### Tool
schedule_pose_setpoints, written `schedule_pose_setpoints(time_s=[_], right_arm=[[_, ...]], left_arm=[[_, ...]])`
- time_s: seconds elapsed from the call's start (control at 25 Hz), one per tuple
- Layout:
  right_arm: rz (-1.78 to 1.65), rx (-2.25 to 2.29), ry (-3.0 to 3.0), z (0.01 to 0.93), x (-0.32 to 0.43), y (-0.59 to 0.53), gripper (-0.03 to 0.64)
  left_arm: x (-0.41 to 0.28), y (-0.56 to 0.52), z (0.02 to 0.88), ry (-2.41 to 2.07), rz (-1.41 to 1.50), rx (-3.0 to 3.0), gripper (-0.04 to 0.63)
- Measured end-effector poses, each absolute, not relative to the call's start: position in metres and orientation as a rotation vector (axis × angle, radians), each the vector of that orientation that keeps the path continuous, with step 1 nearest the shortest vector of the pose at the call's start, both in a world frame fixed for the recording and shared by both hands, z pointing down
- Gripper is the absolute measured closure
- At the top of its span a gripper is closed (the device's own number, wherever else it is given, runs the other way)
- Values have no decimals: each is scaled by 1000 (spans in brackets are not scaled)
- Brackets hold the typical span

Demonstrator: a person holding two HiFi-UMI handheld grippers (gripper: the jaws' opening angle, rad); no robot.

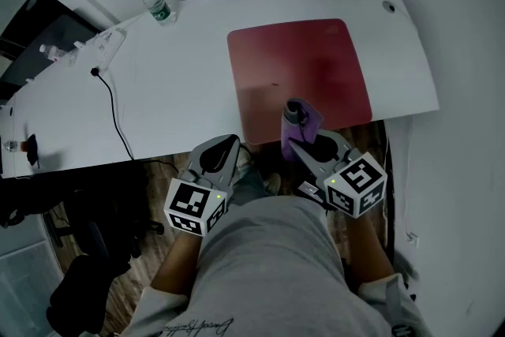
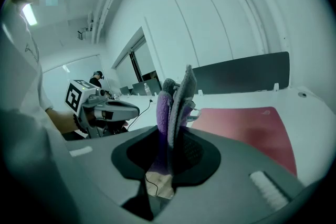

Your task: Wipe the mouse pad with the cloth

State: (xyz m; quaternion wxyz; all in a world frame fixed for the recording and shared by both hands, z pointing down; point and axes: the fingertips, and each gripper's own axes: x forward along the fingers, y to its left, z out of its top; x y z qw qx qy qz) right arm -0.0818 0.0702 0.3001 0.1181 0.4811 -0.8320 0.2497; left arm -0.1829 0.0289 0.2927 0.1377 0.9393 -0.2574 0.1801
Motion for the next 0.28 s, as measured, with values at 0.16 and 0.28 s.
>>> schedule_pose_setpoints(time_s=[0.16,0.28], right_arm=[[714,1418,-2442,294,-78,67,531],[719,1413,-2450,292,-79,66,531]], left_arm=[[-183,25,287,-759,512,2721,575],[-186,24,285,-774,509,2712,576]])
